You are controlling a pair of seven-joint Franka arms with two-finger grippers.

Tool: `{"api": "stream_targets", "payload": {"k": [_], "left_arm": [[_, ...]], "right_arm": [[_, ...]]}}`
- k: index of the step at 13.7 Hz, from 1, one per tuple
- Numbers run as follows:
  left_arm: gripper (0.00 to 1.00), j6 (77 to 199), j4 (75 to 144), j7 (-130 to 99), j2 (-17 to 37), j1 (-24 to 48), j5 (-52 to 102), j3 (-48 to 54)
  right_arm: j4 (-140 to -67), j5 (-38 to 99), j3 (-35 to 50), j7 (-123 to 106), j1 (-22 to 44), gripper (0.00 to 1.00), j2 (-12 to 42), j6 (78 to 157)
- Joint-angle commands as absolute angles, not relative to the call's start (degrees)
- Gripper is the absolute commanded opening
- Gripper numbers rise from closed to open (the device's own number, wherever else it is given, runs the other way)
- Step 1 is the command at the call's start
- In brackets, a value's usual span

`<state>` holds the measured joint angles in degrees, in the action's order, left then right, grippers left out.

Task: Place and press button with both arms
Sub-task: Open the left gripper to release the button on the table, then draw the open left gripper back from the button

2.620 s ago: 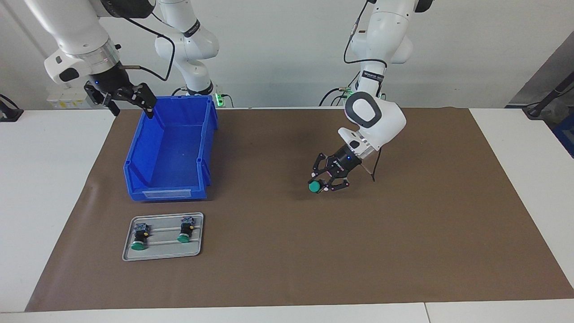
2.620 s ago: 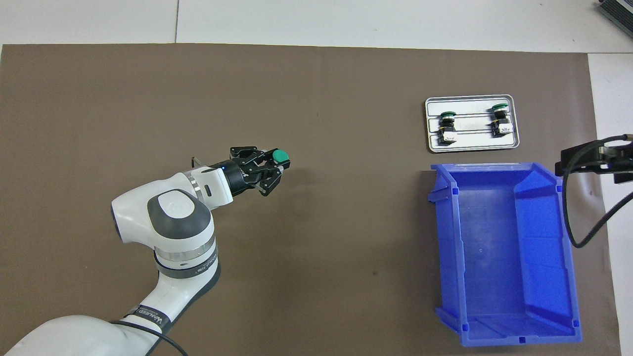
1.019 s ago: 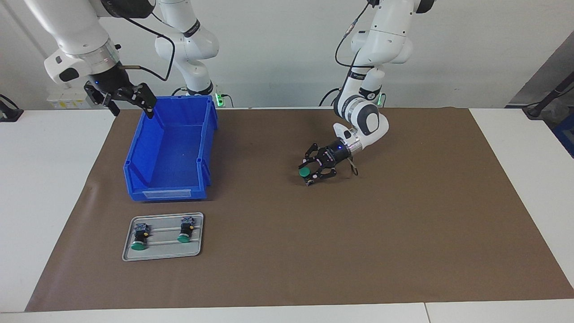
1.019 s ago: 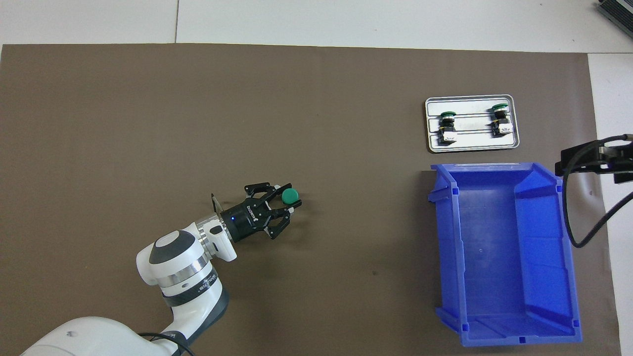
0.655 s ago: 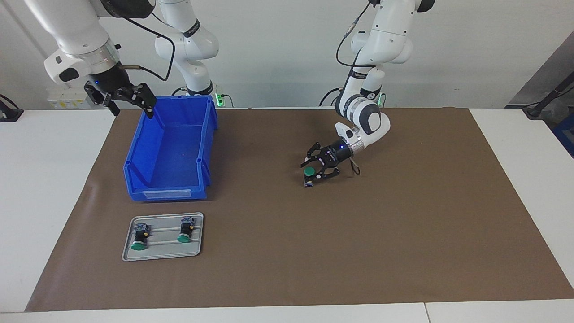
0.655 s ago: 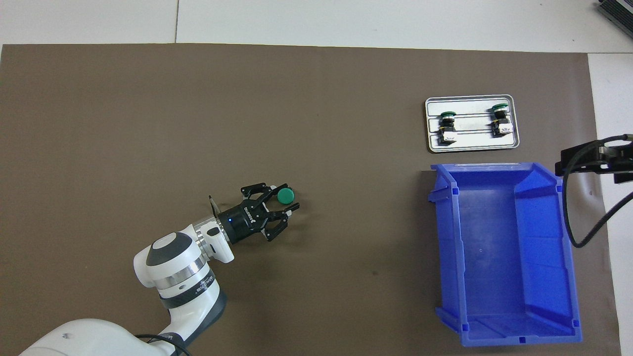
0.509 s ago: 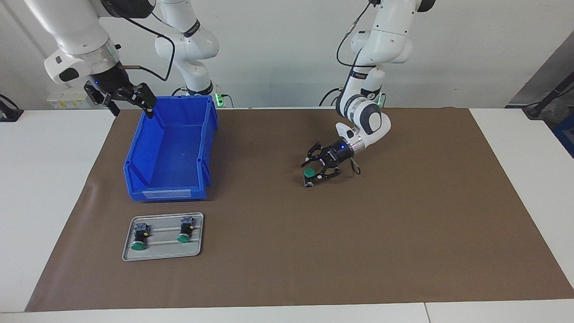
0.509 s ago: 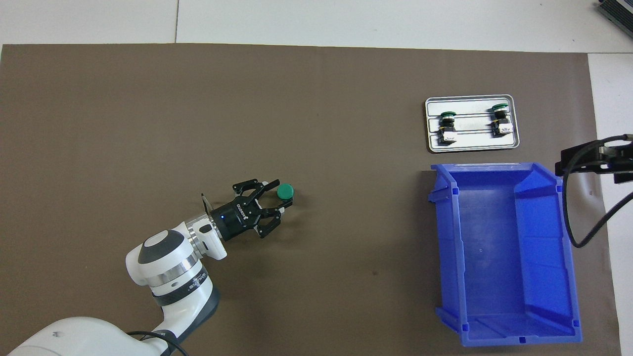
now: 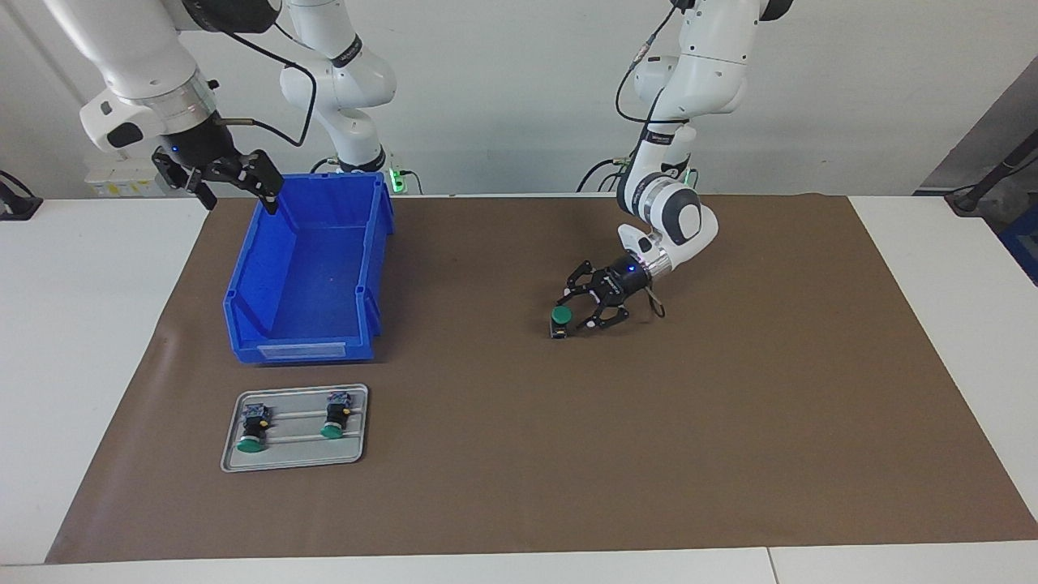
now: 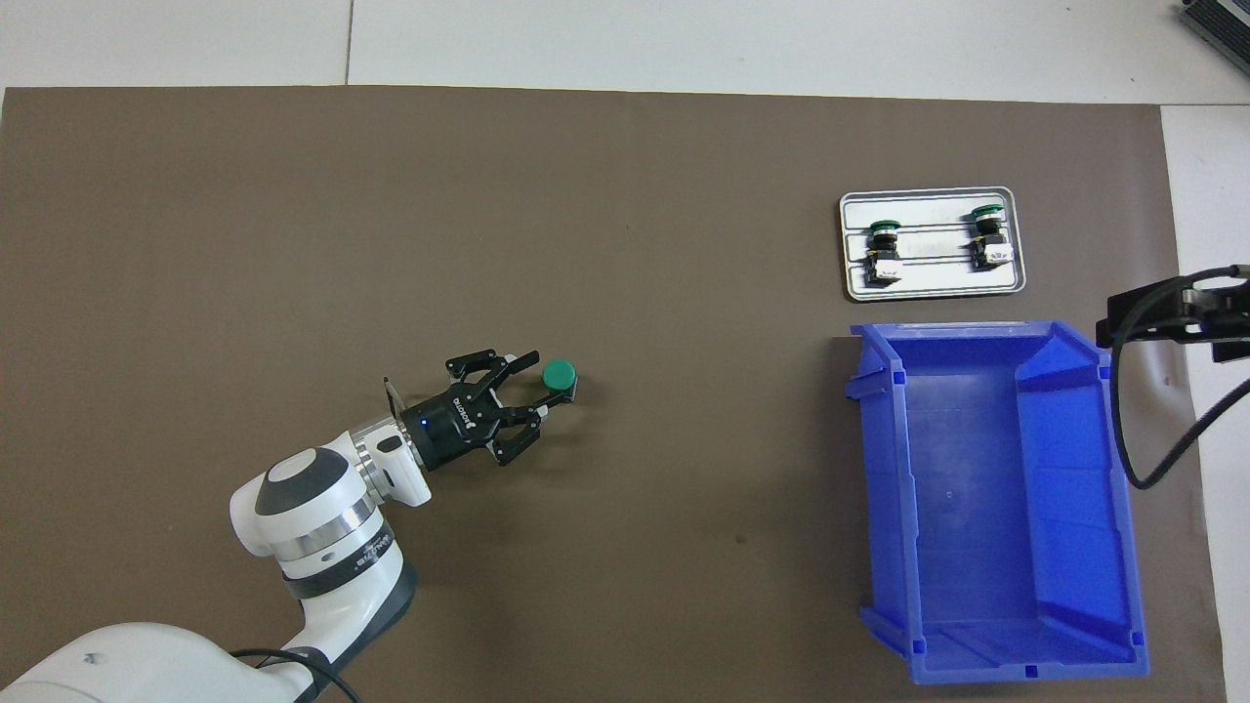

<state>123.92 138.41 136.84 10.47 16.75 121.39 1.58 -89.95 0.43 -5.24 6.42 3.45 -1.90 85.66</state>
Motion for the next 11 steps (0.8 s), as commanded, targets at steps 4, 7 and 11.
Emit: {"api": "stream_targets", "payload": {"k": [4, 7, 11], "left_arm": [[0.61, 130.5, 139.5, 126.3, 2.8, 17.0, 117.5, 2.0], [0.60, 133.0, 139.0, 116.7, 0.6, 17.1, 111.3, 2.0], [0.59, 137.1, 137.1, 109.7, 0.3, 17.4, 106.5, 2.5]], "right_arm": [[-91.1, 1.7, -5.1, 7.0, 3.3, 1.00, -3.3, 85.4], [-91.1, 1.7, -5.0, 7.0, 3.3, 1.00, -3.3, 85.4], [-91.1, 1.7, -5.1, 7.0, 3.3, 1.00, -3.3, 85.4]]}}
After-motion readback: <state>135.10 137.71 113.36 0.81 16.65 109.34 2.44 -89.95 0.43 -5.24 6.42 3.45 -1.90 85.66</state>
